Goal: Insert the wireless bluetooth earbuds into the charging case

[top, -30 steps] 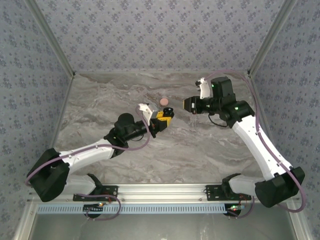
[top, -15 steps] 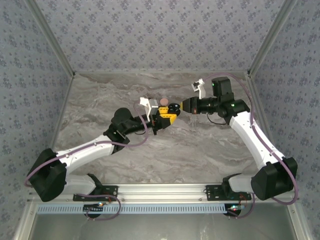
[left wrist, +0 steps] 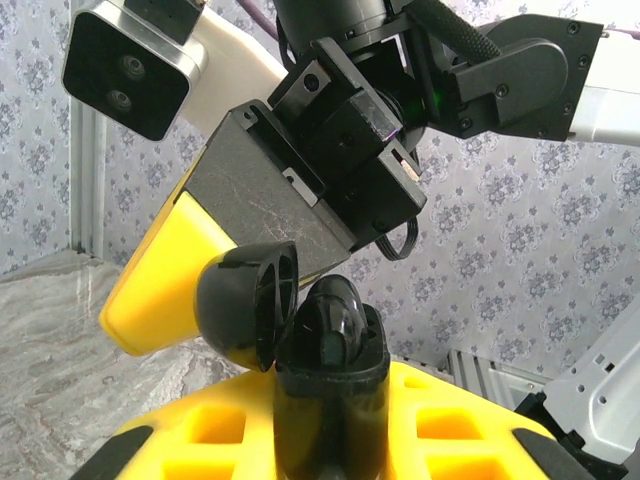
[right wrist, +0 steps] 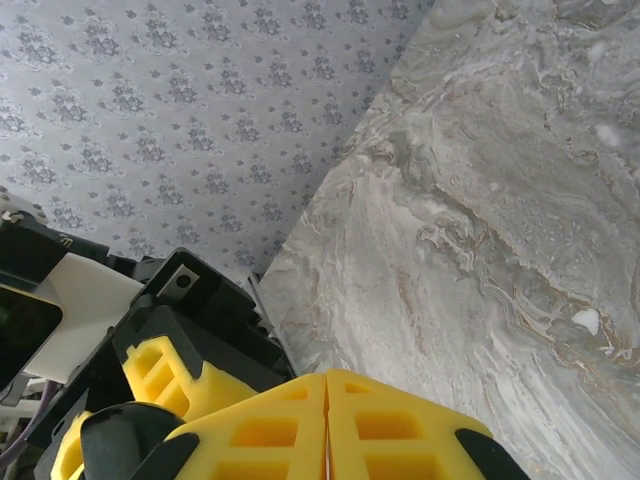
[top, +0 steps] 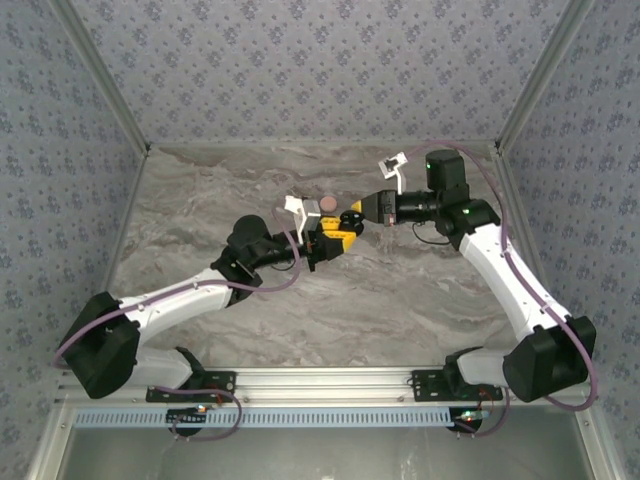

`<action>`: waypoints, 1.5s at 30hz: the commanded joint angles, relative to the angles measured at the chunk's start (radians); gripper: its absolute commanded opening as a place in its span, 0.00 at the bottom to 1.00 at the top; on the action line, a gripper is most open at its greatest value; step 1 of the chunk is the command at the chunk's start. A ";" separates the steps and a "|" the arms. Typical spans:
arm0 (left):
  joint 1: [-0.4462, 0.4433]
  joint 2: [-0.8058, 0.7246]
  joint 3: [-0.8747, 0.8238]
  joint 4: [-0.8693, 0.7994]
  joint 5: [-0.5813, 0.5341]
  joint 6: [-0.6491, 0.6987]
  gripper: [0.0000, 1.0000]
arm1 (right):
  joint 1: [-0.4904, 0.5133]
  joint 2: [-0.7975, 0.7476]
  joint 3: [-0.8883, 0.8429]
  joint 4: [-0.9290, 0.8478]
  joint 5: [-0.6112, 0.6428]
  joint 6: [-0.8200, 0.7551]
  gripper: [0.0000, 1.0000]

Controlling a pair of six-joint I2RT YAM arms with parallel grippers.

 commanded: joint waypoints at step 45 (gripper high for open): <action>0.229 0.626 0.567 -0.944 -0.183 -0.298 0.24 | -0.082 -0.108 -0.144 -0.349 0.727 -0.094 0.14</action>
